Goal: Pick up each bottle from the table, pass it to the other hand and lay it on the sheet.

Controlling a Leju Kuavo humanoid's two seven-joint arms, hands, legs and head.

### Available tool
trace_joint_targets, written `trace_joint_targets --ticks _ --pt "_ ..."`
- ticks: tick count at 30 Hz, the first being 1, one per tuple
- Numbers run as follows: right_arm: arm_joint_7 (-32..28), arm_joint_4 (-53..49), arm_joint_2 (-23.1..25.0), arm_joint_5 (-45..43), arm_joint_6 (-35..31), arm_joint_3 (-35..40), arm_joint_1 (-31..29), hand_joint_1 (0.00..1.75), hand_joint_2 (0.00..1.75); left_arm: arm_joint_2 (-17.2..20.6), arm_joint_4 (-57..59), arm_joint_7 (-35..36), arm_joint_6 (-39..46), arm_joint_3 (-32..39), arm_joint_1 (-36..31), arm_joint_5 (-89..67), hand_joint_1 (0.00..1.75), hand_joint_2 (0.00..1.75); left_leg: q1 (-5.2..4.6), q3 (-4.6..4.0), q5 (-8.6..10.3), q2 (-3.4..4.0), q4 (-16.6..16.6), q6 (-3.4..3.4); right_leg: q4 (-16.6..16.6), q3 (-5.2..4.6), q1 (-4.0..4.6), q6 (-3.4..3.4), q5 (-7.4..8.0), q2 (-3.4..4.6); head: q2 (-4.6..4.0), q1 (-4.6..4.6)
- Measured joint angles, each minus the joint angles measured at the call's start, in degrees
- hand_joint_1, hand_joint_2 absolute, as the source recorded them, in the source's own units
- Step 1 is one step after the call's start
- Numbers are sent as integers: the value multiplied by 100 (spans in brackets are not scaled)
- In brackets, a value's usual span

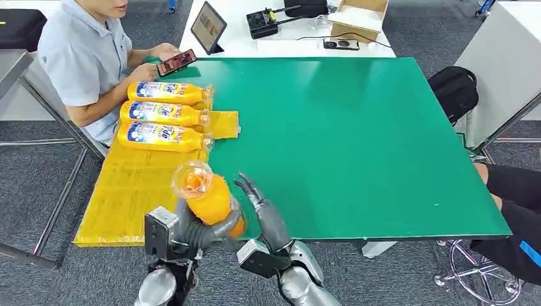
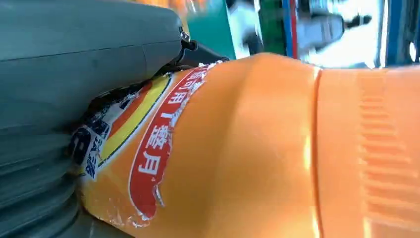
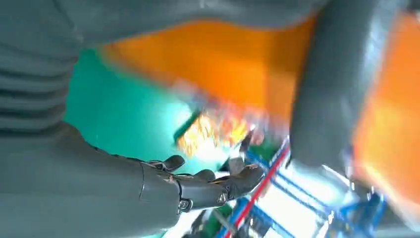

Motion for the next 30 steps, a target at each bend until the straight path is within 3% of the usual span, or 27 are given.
trace_joint_targets --ticks 14,22,30 --pt "-330 -542 85 -614 -776 -747 294 0 0 199 308 225 1194 787 -329 -1922 175 175 0 0 1 0 0 0 0 0 0 0 0 0 0 -2" --pt "-347 -679 153 -697 -612 -852 348 0 0 507 1380 981 1665 933 -1108 -4532 175 175 1 2 6 0 0 -1 2 1 0 -1 1 0 0 0" --pt "-146 -1187 28 -483 -41 -857 1067 0 0 894 2555 1517 1477 1007 -1826 -5801 175 175 1 -2 3 -1 0 -3 3 -4 0 -1 0 0 0 -2"
